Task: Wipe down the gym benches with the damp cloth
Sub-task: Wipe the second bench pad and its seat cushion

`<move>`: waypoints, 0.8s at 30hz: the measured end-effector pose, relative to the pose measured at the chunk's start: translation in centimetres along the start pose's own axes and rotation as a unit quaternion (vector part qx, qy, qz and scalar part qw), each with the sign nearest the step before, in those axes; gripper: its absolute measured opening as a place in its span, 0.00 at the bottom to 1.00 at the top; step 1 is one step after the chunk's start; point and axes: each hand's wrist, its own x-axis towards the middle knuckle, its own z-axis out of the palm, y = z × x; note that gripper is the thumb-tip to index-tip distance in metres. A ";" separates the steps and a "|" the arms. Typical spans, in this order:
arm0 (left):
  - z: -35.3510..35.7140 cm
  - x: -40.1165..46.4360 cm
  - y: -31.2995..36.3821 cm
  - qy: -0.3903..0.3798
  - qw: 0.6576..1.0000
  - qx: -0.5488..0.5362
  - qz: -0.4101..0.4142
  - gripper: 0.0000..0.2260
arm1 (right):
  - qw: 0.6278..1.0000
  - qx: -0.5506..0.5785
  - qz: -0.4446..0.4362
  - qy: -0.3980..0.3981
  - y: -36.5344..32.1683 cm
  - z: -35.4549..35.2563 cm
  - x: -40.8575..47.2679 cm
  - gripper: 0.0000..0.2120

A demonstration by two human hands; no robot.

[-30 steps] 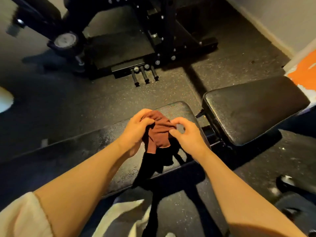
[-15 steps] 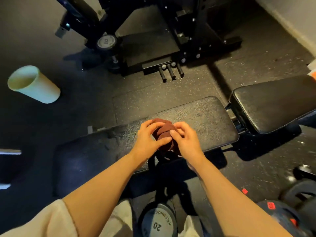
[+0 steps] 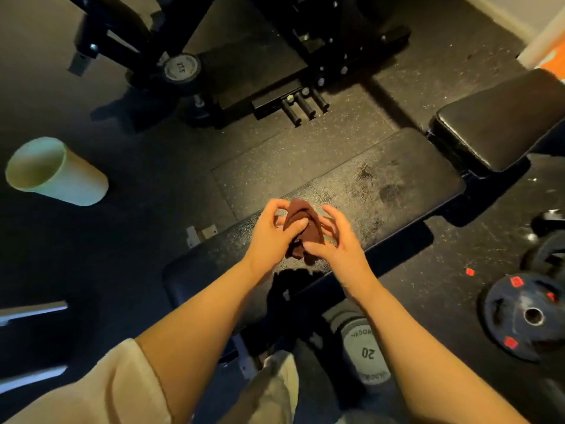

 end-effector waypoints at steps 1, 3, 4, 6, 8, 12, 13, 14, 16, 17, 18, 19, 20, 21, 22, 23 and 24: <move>-0.4 -0.6 -0.1 0.006 1.000 -0.017 -0.016 0.13 | 1.000 0.011 0.000 0.008 0.4 0.7 -0.8 0.33; -0.8 -2.1 -0.5 0.025 0.998 -0.034 -0.048 0.19 | 1.000 -0.006 -0.015 0.019 1.2 2.2 -2.3 0.35; -0.9 -2.9 -0.8 0.033 0.997 -0.033 -0.066 0.22 | 0.999 -0.029 -0.026 0.025 1.6 2.8 -2.9 0.34; -0.8 -4.7 -1.4 0.038 0.995 -0.031 -0.083 0.21 | 0.995 -0.075 -0.050 0.047 2.7 4.2 -4.3 0.30; -0.8 -6.9 -2.1 0.045 0.994 -0.042 -0.095 0.15 | 0.990 -0.113 -0.061 0.066 4.0 5.6 -5.9 0.29; -1.6 -13.1 -4.3 0.032 0.985 -0.121 -0.114 0.06 | 0.981 -0.165 -0.054 0.081 7.5 7.6 -10.0 0.31; -1.9 -14.7 -5.3 0.022 0.984 -0.128 -0.118 0.06 | 0.980 -0.178 -0.048 0.078 8.3 8.0 -11.0 0.30; -2.4 -16.3 -6.4 0.012 0.984 -0.132 -0.122 0.06 | 0.979 -0.187 -0.041 0.074 9.0 8.4 -12.3 0.30; -3.3 -19.2 -8.3 -0.001 0.985 -0.121 -0.122 0.06 | 0.979 -0.186 -0.033 0.078 10.1 9.3 -14.9 0.27; -3.8 -20.3 -8.9 -0.012 0.986 -0.113 -0.119 0.07 | 0.980 -0.180 -0.028 0.086 10.6 9.7 -16.2 0.25; -4.1 -21.3 -9.5 -0.026 0.987 -0.106 -0.119 0.08 | 0.980 -0.173 -0.021 0.093 11.1 10.1 -17.4 0.25; -4.5 -22.3 -10.0 -0.039 0.986 -0.102 -0.125 0.08 | 0.980 -0.169 -0.011 0.102 11.6 10.6 -18.5 0.24; -4.9 -23.2 -10.4 -0.048 0.985 -0.096 -0.133 0.08 | 0.979 -0.169 0.000 0.110 12.0 11.1 -19.5 0.24; -5.2 -24.0 -10.8 -0.054 0.984 -0.091 -0.143 0.08 | 0.978 -0.170 0.013 0.117 12.4 11.8 -20.4 0.24; -5.5 -24.8 -11.2 -0.057 0.983 -0.084 -0.153 0.08 | 0.977 -0.172 0.027 0.122 12.8 12.5 -21.2 0.24; -5.9 -25.4 -11.7 -0.056 0.982 -0.080 -0.160 0.08 | 0.976 -0.173 0.040 0.128 13.2 13.3 -21.8 0.24; -6.4 -26.0 -12.1 -0.053 0.983 -0.074 -0.162 0.08 | 0.974 -0.173 0.051 0.135 13.5 14.1 -22.2 0.25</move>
